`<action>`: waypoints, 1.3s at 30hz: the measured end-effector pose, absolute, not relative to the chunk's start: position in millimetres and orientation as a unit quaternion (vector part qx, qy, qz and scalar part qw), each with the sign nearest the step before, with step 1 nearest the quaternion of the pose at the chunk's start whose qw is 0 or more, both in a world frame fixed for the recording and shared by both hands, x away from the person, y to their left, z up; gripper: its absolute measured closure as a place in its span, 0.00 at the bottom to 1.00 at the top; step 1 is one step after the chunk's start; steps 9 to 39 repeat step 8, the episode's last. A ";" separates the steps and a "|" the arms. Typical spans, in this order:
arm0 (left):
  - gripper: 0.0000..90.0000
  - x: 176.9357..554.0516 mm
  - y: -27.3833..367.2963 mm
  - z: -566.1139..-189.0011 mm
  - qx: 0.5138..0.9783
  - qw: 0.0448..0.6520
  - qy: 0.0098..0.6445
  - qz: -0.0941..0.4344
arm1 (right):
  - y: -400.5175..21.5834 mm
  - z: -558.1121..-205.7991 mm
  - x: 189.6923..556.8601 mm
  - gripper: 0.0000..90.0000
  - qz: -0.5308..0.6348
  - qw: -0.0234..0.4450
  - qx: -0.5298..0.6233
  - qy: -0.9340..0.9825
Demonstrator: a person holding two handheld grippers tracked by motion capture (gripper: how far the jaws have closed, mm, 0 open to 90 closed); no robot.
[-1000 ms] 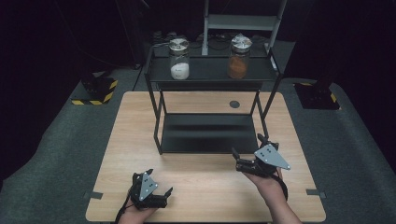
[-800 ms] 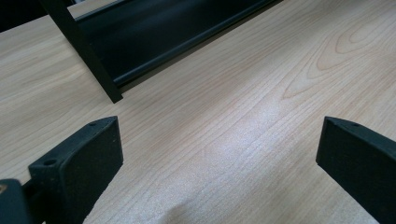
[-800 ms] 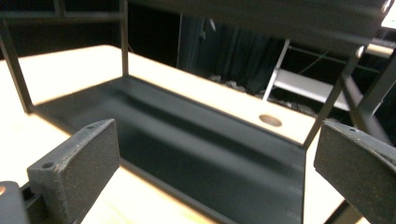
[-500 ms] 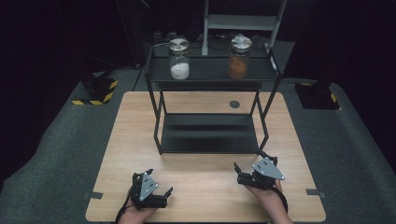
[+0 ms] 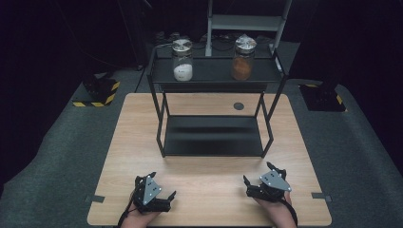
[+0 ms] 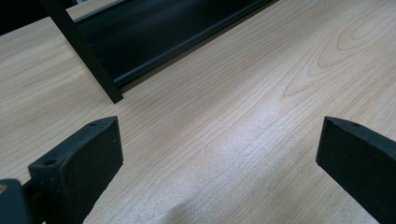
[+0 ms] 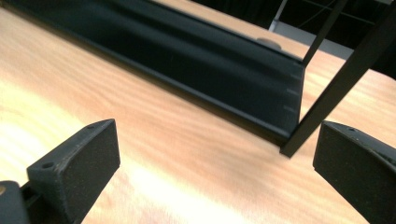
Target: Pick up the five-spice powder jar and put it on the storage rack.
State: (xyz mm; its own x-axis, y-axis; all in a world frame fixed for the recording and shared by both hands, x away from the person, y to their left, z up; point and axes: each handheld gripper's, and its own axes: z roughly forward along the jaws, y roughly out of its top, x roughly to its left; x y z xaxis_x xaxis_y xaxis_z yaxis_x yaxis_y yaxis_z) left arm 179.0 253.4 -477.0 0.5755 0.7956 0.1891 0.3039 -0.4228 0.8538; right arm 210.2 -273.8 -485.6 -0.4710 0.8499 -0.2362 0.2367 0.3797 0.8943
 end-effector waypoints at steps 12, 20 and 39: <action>0.01 180.9 248.1 -474.4 0.798 0.394 0.342 0.301 | -269.2 -484.9 205.0 0.00 0.402 0.374 0.345 0.761; 0.01 180.9 248.1 -474.4 0.798 0.394 0.342 0.301 | -269.2 -484.9 205.0 0.00 0.402 0.374 0.345 0.761; 0.01 180.9 248.1 -474.4 0.798 0.394 0.342 0.301 | -269.2 -484.9 205.0 0.00 0.402 0.374 0.345 0.761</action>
